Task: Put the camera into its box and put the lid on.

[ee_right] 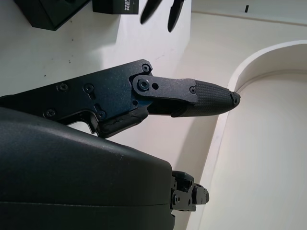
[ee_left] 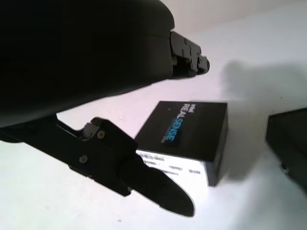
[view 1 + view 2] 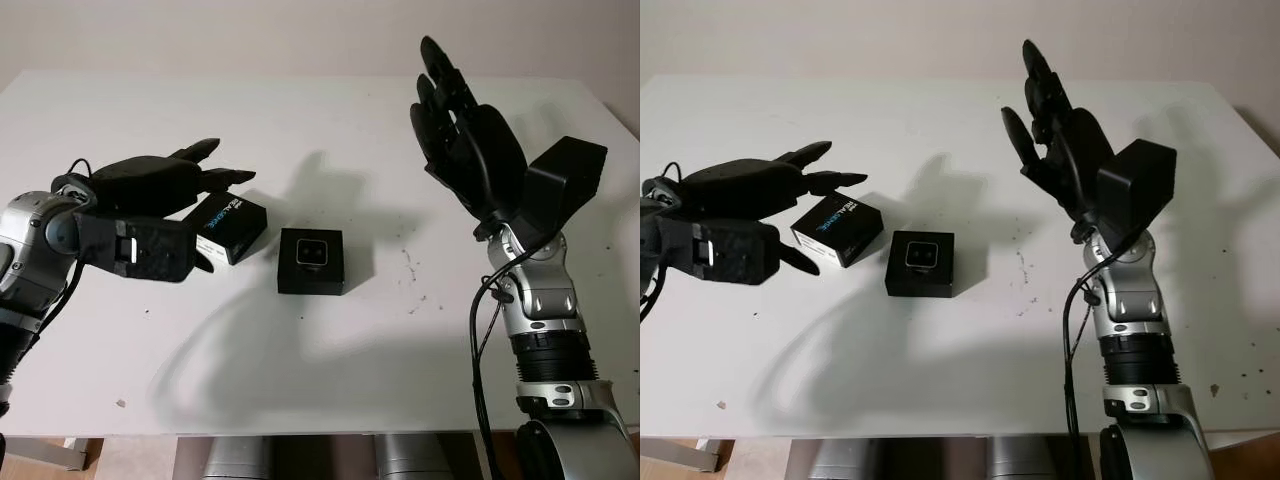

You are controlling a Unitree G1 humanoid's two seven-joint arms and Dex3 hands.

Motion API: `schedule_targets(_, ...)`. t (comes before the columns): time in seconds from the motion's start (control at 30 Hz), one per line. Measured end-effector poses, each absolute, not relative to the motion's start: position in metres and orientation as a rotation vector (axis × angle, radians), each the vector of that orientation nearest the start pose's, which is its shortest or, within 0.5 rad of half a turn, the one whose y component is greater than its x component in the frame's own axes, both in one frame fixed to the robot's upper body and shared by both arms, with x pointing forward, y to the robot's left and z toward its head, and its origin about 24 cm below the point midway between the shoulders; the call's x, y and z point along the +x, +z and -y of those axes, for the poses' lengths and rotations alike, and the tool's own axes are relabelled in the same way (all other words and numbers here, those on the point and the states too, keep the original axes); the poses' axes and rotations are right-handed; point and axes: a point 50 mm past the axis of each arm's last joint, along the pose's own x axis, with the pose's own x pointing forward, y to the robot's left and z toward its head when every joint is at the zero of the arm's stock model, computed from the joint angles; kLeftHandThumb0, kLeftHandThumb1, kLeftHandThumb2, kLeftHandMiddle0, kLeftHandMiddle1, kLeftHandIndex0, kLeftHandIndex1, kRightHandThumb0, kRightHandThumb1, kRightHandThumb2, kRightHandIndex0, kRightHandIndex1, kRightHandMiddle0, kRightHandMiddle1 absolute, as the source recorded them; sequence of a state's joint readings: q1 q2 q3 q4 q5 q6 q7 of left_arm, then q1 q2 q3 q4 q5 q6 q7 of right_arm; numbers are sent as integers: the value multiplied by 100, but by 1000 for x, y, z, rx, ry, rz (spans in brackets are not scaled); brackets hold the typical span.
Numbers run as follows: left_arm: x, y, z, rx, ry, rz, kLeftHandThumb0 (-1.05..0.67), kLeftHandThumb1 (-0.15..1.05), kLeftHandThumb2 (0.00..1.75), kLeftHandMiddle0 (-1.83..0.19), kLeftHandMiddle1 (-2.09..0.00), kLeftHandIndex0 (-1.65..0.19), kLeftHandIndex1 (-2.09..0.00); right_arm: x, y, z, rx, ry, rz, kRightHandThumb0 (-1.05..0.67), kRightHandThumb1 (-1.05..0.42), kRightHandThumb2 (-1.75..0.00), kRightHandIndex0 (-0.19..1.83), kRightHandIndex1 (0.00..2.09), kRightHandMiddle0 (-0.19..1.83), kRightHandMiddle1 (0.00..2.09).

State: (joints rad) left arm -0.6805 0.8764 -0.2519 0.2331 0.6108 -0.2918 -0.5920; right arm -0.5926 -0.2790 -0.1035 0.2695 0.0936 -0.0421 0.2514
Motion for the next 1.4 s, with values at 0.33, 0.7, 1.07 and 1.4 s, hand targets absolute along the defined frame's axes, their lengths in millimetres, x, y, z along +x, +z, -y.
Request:
schedule_targets(0.33,348,202,-226,1888,-531,216,-41,82,7,-2,-4,4,-3,347,166,178,-265,210,358,-69,-105,-58,-2,8,2,8)
schedule_targets(0.7,362,194,-227,1751,-521,178,-35,82,5,-3,-6,2,-5,346,161,176,-296,199,355,-68,-105,-59,-1,7,2,7)
schedule_targets(1.07,371,181,-229,1617,-519,90,-40,81,5,-2,-5,2,-5,345,159,176,-311,153,367,-67,-105,-60,-1,6,1,6)
schedule_targets(1.4,373,168,-228,1630,-542,66,-40,81,6,-4,-6,0,-6,345,159,179,-306,131,367,-64,-105,-62,-1,6,1,6)
